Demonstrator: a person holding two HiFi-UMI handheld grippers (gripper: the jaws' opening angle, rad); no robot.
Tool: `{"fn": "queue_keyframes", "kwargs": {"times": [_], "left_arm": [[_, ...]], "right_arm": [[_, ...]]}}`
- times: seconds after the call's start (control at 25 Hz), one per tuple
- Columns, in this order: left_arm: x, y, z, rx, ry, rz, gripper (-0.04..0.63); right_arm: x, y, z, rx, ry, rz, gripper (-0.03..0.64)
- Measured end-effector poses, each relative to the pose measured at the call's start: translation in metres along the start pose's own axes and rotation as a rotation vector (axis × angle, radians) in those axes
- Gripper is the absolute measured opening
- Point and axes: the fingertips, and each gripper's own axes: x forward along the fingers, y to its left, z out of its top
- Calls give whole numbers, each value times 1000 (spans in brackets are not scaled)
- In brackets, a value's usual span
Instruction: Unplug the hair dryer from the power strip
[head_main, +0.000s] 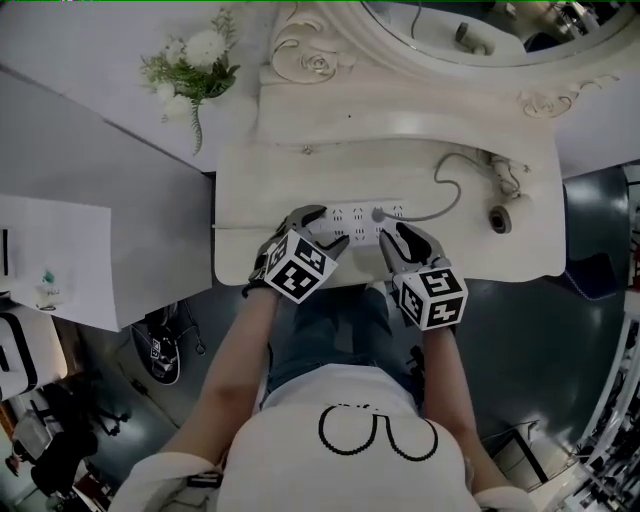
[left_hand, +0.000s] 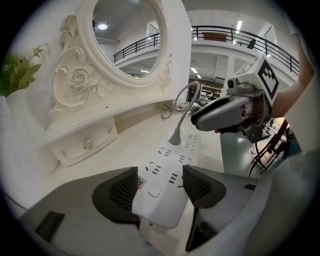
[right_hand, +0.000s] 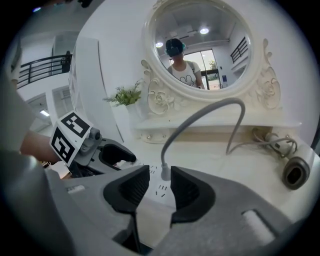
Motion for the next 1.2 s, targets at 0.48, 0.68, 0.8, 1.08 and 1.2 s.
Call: {"fn": "queue_keyframes", "kwargs": {"times": [0.48,0.68,0.8,1.08,1.2], "left_arm": [[4,0,-1,-2,29,-10,281],[3,0,-1,1,-11,-8,281],[1,0,-2,-1,-62,-2,281],[0,0,-3,1,-104,-3,281],[1,0,-2,-7,-85,3,281]], "right_arm": [[37,-3,2,-2,-26,-59,179],[46,-10,11,-43,-70,-131,89],[46,-7,11,-28,-90,-122,43],[46,-4,11,-67,-9,-146,37],[47,-4,14,-98,18,-141,37]]}}
